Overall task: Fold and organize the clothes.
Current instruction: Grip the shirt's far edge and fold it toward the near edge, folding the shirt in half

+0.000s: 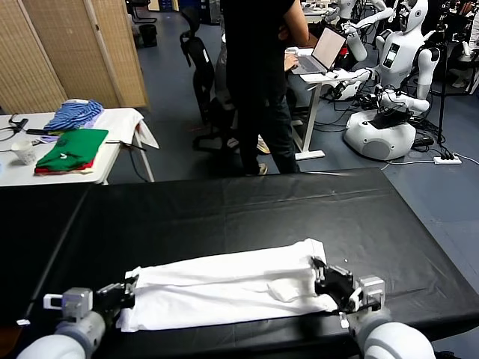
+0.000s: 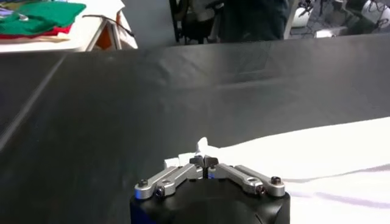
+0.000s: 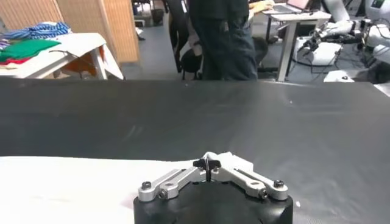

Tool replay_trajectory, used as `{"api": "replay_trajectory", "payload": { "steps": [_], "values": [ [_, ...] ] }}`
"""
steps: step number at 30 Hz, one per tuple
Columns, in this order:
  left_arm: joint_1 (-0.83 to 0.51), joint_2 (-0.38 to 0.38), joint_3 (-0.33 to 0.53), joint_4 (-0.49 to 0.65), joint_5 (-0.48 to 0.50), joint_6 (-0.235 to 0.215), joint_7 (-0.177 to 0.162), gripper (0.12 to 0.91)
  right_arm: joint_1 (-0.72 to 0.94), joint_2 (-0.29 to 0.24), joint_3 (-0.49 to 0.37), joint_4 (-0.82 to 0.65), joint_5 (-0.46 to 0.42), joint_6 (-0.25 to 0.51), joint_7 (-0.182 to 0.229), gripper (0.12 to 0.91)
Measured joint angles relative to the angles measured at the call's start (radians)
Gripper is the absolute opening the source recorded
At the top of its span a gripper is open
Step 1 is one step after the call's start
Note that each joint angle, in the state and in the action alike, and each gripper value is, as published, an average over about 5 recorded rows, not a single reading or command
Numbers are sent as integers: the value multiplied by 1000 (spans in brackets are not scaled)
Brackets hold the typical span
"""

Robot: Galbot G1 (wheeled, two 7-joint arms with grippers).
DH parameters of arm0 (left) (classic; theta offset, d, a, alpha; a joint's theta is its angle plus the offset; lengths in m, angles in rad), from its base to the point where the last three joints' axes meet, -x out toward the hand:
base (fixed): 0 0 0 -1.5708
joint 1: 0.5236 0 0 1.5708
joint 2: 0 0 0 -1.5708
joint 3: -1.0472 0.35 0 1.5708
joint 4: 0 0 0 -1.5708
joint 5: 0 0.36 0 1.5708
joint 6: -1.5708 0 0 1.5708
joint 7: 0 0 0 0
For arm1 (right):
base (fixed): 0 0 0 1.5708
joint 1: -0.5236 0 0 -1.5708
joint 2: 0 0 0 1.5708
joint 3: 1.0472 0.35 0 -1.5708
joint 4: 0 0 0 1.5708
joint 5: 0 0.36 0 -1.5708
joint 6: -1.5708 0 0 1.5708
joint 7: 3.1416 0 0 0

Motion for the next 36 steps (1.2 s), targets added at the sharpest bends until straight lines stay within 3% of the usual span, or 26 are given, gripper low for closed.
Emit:
{"api": "replay_trajectory", "payload": {
  "steps": [7, 10, 14, 19, 22, 30, 36],
  "values": [
    [-2, -1, 1, 24, 0, 0, -30, 149, -2, 2, -6, -14, 1, 0, -3, 141],
    [-5, 0, 2, 23, -2, 0, -47, 194, -4, 2, -9, -10, 2, 0, -4, 203],
    [-6, 0, 2, 14, -1, 0, -61, 405, -10, 4, -11, -5, 2, 0, 1, 426],
    [-5, 3, -1, 11, 58, 0, -65, 727, -24, 4, -4, 13, -7, 0, 3, 748],
    [6, 5, -9, 3, 101, 0, -58, 863, -35, 3, 2, 30, -36, 0, 4, 872],
    [52, -14, -45, -31, 55, 0, -69, 907, -46, 2, 6, 83, -66, 0, -14, 907],
    [82, -41, -33, -26, 115, 0, -43, 907, -6, 8, -11, 40, -59, 0, -36, 907]
  ]
}}
